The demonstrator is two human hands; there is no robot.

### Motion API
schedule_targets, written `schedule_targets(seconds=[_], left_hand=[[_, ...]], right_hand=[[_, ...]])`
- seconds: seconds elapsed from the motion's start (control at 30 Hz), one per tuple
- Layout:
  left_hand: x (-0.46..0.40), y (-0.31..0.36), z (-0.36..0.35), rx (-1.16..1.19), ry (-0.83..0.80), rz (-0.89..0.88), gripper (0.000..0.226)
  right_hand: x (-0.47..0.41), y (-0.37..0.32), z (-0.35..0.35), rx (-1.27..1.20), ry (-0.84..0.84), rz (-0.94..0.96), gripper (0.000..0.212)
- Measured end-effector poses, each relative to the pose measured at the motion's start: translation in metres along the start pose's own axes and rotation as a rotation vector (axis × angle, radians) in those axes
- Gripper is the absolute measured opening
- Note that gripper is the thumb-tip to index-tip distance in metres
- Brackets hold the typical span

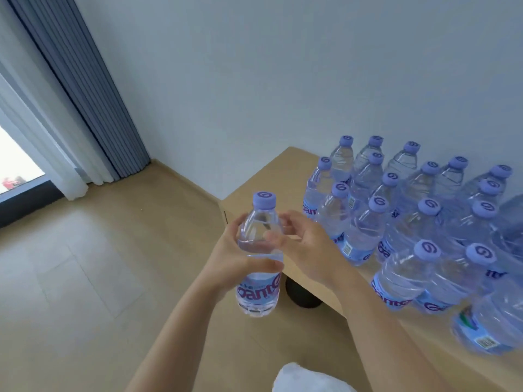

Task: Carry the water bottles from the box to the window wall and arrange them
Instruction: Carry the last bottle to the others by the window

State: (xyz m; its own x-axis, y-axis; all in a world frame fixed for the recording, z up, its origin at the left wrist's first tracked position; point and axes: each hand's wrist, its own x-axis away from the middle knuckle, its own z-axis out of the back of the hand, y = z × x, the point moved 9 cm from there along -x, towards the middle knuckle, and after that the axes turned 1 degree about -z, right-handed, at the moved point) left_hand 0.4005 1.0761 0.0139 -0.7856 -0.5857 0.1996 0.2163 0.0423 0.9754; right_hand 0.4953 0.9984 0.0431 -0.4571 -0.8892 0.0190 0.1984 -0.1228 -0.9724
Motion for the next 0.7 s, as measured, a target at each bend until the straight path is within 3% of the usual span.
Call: schedule_targets(seconds=[0.1, 0.23, 0.33, 0.5, 0.6, 0.7], left_hand=[[-0.032, 0.013, -0.006, -0.028, -0.1, -0.027, 0.092], [-0.069, 0.036, -0.015, -0.028, -0.185, -0.089, 0.092], [-0.097, 0.042, -0.013, 0.041, -0.289, -0.037, 0.109], [-0.132, 0.031, -0.011, 0.014, -0.45, -0.007, 0.096], [-0.149, 0.019, -0.022, -0.011, -0.454, -0.002, 0.082], [-0.172, 0.019, -0.024, 0.048, -0.355, -0.043, 0.075]], right_hand=[[-0.028, 0.0, 0.001, -0.039, 0.003, -0.01, 0.043], [-0.061, -0.006, 0.024, -0.113, 0.135, 0.09, 0.032], [-0.084, -0.012, 0.05, -0.2, 0.24, 0.145, 0.018], [-0.121, -0.022, 0.09, -0.253, 0.356, 0.174, 0.035], [-0.141, -0.022, 0.107, -0.267, 0.403, 0.153, 0.044], [-0.159, -0.02, 0.121, -0.257, 0.427, 0.121, 0.046]])
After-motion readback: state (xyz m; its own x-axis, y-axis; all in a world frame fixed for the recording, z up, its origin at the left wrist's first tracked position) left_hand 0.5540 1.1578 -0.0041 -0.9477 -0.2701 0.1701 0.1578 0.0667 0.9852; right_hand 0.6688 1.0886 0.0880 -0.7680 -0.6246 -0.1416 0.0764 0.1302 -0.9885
